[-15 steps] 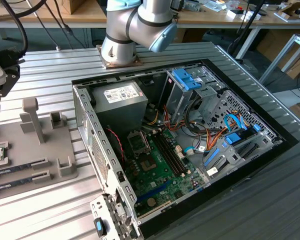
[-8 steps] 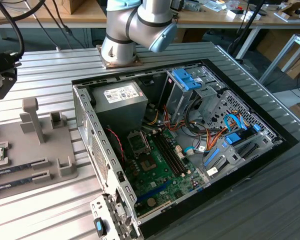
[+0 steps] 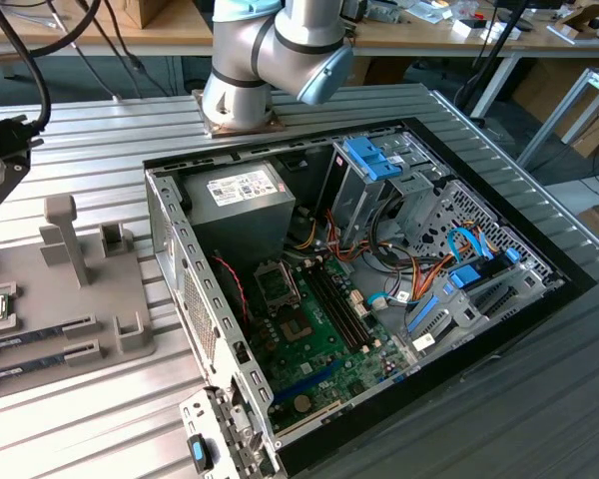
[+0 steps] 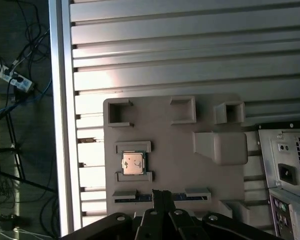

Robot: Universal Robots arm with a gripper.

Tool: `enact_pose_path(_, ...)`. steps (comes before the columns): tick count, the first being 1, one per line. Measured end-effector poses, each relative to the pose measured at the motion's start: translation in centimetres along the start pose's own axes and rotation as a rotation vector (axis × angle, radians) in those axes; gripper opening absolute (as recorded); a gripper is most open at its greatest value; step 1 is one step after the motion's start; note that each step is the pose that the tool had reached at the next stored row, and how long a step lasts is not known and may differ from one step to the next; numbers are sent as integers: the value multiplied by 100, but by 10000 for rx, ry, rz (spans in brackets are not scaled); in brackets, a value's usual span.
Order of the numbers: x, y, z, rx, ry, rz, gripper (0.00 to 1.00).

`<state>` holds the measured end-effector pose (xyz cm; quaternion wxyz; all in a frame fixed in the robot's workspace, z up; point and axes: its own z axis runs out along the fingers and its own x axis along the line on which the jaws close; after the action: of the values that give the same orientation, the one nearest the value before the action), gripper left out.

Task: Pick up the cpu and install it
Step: 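Reach for the cpu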

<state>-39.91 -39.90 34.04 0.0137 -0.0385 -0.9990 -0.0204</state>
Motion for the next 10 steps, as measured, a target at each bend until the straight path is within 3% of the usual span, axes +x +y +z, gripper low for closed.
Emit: enact_pose_path(10,11,-7,105,0,0,0,11)
